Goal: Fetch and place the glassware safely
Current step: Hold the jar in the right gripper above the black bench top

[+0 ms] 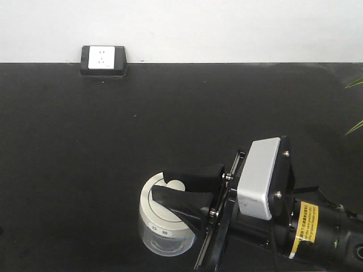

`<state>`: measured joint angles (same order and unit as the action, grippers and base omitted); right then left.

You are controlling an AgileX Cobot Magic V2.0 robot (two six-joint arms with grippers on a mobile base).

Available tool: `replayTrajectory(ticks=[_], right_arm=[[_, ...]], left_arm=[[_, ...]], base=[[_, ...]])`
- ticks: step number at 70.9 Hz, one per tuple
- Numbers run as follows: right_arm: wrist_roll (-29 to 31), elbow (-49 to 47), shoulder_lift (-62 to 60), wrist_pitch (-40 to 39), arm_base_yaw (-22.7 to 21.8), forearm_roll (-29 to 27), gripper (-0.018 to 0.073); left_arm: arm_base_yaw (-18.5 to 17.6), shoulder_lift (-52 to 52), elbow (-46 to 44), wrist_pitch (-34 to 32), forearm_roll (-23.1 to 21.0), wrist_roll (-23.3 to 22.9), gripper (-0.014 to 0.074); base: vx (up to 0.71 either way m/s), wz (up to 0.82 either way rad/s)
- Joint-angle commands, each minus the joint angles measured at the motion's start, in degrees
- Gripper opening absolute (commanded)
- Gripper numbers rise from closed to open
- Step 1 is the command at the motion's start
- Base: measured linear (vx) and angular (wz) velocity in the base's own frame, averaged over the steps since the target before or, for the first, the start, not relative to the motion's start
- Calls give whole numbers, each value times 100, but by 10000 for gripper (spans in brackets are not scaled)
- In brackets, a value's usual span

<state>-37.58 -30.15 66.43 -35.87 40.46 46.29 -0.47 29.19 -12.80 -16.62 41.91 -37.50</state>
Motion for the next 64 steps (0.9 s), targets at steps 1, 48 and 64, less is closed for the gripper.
replayTrajectory(ticks=[1, 48, 64], right_arm=[[27, -178, -150, -520, -14, -207, -4], [27, -178, -150, -515, -14, -207, -4], [27, -178, -150, -515, -14, -207, -4]], left_arm=[[-38, 21, -154, -317, -108, -56, -7], [-38, 21, -154, -317, -108, -56, -7], [-38, 21, -154, -317, -108, -56, -7]], base=[[4, 4], [3, 3], [0, 0]])
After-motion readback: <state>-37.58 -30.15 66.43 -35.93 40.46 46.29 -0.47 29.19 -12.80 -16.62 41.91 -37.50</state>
